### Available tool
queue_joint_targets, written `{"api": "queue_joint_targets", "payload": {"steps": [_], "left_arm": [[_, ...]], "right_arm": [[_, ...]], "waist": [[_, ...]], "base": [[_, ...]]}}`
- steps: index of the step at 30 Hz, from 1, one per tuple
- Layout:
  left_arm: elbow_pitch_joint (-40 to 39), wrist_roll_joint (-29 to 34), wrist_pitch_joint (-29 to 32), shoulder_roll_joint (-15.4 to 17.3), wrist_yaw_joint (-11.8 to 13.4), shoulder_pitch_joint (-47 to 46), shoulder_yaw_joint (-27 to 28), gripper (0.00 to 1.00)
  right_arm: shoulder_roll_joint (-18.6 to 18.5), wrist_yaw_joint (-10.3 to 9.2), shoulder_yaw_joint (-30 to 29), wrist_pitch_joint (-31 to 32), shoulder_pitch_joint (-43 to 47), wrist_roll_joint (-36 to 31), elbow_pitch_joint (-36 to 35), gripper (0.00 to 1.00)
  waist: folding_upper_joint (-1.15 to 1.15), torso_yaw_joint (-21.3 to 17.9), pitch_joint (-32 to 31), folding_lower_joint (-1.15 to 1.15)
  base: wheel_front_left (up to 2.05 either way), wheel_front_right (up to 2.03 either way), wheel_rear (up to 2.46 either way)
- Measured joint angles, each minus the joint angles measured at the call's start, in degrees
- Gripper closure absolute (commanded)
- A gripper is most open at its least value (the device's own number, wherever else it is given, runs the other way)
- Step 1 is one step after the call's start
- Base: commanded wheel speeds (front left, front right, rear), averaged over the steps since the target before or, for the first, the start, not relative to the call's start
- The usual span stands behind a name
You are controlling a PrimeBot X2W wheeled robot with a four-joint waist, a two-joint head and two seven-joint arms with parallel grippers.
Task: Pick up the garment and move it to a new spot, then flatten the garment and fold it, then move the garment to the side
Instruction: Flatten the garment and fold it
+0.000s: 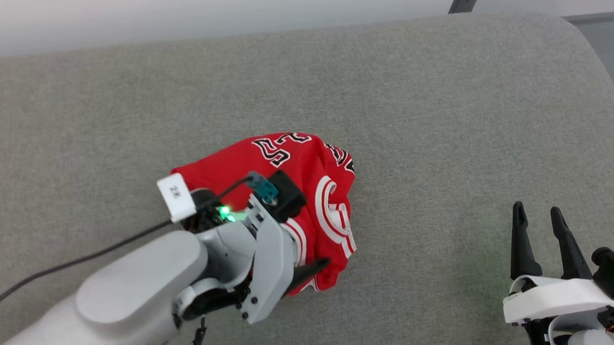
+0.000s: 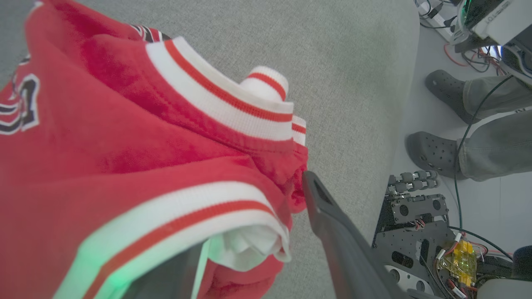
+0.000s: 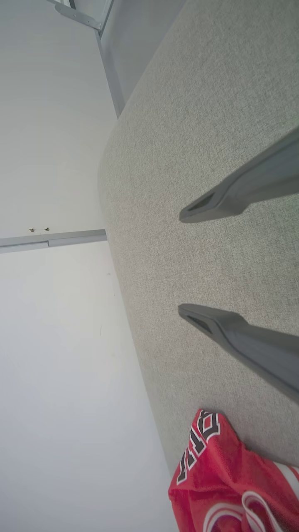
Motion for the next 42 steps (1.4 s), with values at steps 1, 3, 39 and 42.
{"api": "queue_joint_targets", "payload": {"steps": [1, 3, 39, 42], "left_arm": [[-0.13, -0.4, -0.14, 0.33, -0.01, -0.15, 0.44, 0.0], [-0.66, -1.02, -0.18, 0.88, -0.01, -0.48, 0.9, 0.0], [2.75, -13.21, 2.19, 8.25, 8.27, 5.19, 8.55, 0.0], [3.5, -15.78, 2.6, 7.16, 8.14, 5.39, 9.51, 0.0]], "right_arm": [[-0.01, 0.0, -0.13, 0.0, 0.34, 0.0, 0.1, 0.0], [-0.01, 0.0, -0.36, 0.0, 0.49, -0.02, 0.11, 0.0], [-0.41, 0.0, 0.12, 0.0, 1.71, -0.27, -0.74, 0.0], [-0.47, 0.0, 0.05, 0.0, 1.54, -0.27, -0.75, 0.0]], "waist": [[0.0, 0.13, -0.2, 0.0], [0.0, 0.44, -0.59, 0.0], [0.0, 2.18, -1.58, 0.0], [0.0, 2.11, -1.37, 0.0]], "base": [[0.0, 0.0, 0.0], [0.0, 0.0, 0.0], [0.0, 0.0, 0.0], [0.0, 0.0, 0.0]]}}
